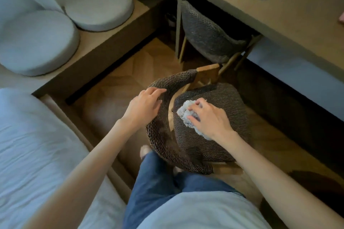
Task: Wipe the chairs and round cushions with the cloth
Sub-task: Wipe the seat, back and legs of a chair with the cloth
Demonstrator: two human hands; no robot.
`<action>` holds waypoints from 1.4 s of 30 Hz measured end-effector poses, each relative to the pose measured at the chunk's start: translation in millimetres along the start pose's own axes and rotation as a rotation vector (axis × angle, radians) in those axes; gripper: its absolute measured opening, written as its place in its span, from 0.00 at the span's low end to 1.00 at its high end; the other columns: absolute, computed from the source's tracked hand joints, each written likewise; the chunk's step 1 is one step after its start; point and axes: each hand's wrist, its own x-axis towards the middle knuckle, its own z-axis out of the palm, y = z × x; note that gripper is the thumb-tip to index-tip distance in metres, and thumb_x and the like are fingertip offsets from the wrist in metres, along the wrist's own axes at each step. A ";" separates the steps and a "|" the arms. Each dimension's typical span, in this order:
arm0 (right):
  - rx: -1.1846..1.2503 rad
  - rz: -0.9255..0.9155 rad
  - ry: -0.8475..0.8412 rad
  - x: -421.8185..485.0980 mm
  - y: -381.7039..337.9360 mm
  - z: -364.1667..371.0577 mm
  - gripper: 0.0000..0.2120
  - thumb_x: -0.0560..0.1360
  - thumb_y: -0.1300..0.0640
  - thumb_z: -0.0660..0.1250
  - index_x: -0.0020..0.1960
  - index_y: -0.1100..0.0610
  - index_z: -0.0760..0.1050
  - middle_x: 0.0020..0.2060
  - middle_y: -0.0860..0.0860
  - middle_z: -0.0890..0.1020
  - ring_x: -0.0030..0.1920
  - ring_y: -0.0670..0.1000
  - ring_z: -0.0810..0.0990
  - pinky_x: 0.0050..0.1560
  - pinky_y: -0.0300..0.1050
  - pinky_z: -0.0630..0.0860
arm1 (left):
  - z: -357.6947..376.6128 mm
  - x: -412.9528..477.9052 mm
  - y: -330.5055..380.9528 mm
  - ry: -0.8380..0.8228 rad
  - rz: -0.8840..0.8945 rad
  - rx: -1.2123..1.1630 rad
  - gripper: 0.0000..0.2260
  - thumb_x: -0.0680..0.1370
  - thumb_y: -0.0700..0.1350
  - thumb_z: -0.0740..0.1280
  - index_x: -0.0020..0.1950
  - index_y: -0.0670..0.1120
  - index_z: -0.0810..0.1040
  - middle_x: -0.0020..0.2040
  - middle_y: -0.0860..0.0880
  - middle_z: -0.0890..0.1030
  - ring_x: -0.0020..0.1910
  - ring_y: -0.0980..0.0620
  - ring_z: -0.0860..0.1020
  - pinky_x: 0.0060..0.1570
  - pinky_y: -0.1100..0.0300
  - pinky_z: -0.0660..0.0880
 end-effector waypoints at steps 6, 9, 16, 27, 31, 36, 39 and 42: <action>0.041 0.375 0.085 36.6 -8.8 7.1 0.17 0.80 0.44 0.58 0.63 0.50 0.74 0.58 0.50 0.73 0.50 0.49 0.80 0.37 0.42 0.76 | -8.7 92.9 -33.4 -0.220 0.325 0.114 0.19 0.82 0.45 0.57 0.74 0.51 0.64 0.71 0.49 0.68 0.67 0.46 0.69 0.62 0.50 0.71; 0.076 0.591 0.076 48.1 -23.0 8.3 0.18 0.80 0.42 0.56 0.62 0.50 0.75 0.58 0.50 0.74 0.48 0.49 0.80 0.37 0.43 0.76 | -15.0 129.5 -46.5 -0.311 0.508 0.176 0.20 0.82 0.45 0.57 0.75 0.51 0.63 0.71 0.49 0.68 0.67 0.46 0.69 0.63 0.51 0.69; 0.258 0.843 0.004 53.7 -76.8 15.6 0.15 0.80 0.44 0.60 0.58 0.51 0.77 0.56 0.50 0.74 0.54 0.52 0.75 0.48 0.49 0.76 | -16.8 157.3 -60.7 -0.519 0.867 0.312 0.21 0.82 0.47 0.57 0.76 0.52 0.61 0.73 0.49 0.65 0.70 0.45 0.65 0.67 0.50 0.65; 0.449 0.938 -0.102 38.0 -175.2 75.1 0.32 0.70 0.29 0.61 0.70 0.41 0.66 0.68 0.45 0.66 0.68 0.50 0.66 0.55 0.47 0.75 | 27.4 162.2 -117.8 -0.749 1.108 0.698 0.37 0.76 0.63 0.60 0.77 0.61 0.41 0.78 0.46 0.52 0.76 0.36 0.43 0.71 0.37 0.37; 0.404 1.009 -0.088 45.4 -189.5 102.7 0.36 0.67 0.32 0.68 0.72 0.41 0.64 0.68 0.46 0.67 0.66 0.53 0.67 0.55 0.49 0.77 | 42.9 157.5 -130.8 -0.682 1.204 0.587 0.38 0.68 0.55 0.75 0.70 0.59 0.55 0.66 0.40 0.73 0.69 0.26 0.63 0.63 0.27 0.52; 0.312 1.006 -0.045 44.8 -193.1 115.0 0.31 0.55 0.36 0.79 0.55 0.44 0.80 0.52 0.47 0.79 0.48 0.55 0.79 0.26 0.46 0.78 | 57.4 162.5 -138.5 -0.524 1.285 0.568 0.39 0.60 0.51 0.81 0.65 0.57 0.65 0.55 0.42 0.79 0.59 0.29 0.75 0.54 0.25 0.64; 0.287 1.010 0.000 40.3 -197.1 116.7 0.29 0.55 0.39 0.80 0.54 0.46 0.81 0.53 0.48 0.79 0.46 0.54 0.79 0.26 0.46 0.79 | 59.7 157.5 -134.2 -0.538 1.255 0.536 0.35 0.67 0.48 0.77 0.66 0.59 0.61 0.60 0.40 0.76 0.65 0.28 0.69 0.61 0.25 0.57; 0.237 1.035 0.019 29.3 -190.9 114.9 0.30 0.52 0.44 0.83 0.52 0.49 0.82 0.52 0.48 0.80 0.43 0.54 0.79 0.25 0.43 0.76 | 64.8 149.3 -119.5 -0.538 1.197 0.523 0.30 0.74 0.48 0.71 0.67 0.61 0.56 0.65 0.40 0.72 0.70 0.30 0.62 0.65 0.27 0.49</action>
